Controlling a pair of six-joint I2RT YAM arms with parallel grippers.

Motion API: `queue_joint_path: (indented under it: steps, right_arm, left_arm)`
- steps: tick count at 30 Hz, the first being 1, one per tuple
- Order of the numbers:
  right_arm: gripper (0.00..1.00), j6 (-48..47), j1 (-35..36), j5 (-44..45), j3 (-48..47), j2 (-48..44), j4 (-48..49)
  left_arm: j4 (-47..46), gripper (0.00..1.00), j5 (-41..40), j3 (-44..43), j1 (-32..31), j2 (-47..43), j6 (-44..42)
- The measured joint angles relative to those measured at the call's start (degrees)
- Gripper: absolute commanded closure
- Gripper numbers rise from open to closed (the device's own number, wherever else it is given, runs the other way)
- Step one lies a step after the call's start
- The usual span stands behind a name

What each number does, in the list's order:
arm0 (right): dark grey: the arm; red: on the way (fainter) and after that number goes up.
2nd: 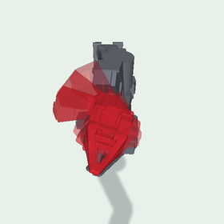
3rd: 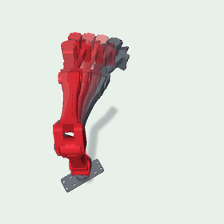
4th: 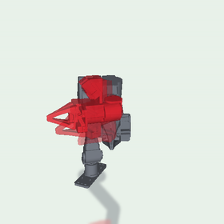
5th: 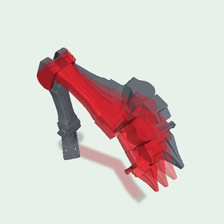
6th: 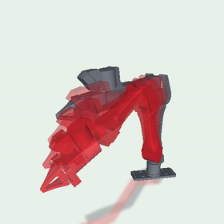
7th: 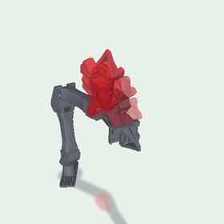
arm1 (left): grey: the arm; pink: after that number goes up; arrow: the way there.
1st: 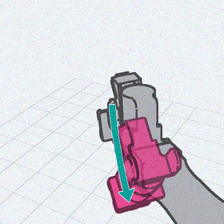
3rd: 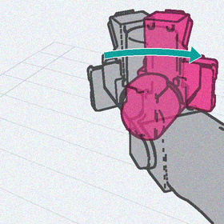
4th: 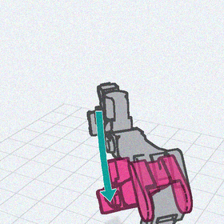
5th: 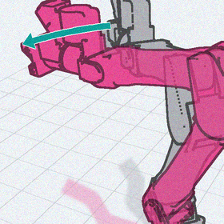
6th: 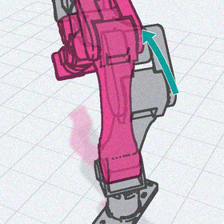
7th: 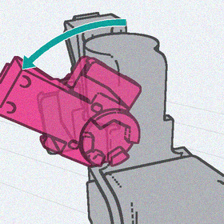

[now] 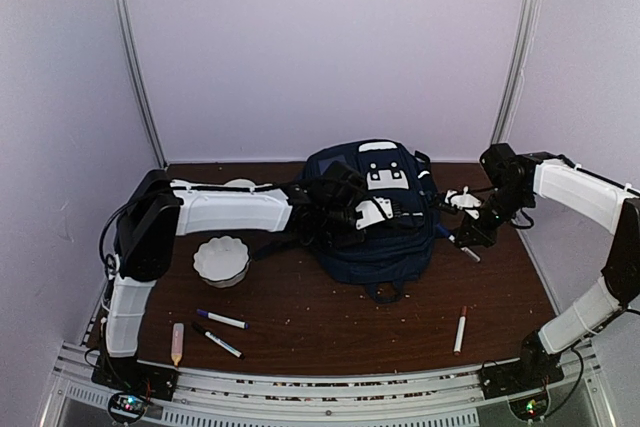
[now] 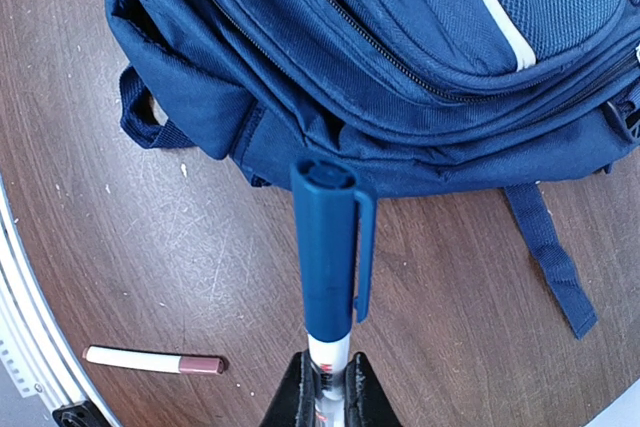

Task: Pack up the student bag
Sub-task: Pick up the upper front pocket of the student bag.

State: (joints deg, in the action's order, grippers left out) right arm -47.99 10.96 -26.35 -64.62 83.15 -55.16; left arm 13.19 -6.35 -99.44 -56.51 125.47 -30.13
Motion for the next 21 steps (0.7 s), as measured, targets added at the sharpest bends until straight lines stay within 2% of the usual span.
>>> queue_joint_path:
  steps: [7,13,21]
  right_arm:
    - [1.00,-0.22,2.93,0.87,-0.33,-0.48,2.23]
    - [1.00,-3.72,12.50,9.20,-2.12,-2.12,6.27]
    - [1.00,-7.78,20.61,18.71,-8.81,-0.50,11.32]
  left_arm:
    - [1.68,1.00,2.99,-2.51,1.36,-0.24,4.28]
    - [4.33,1.00,9.27,-6.93,4.44,-0.44,9.73]
    - [6.05,1.00,15.69,-10.25,6.88,-1.20,14.88]
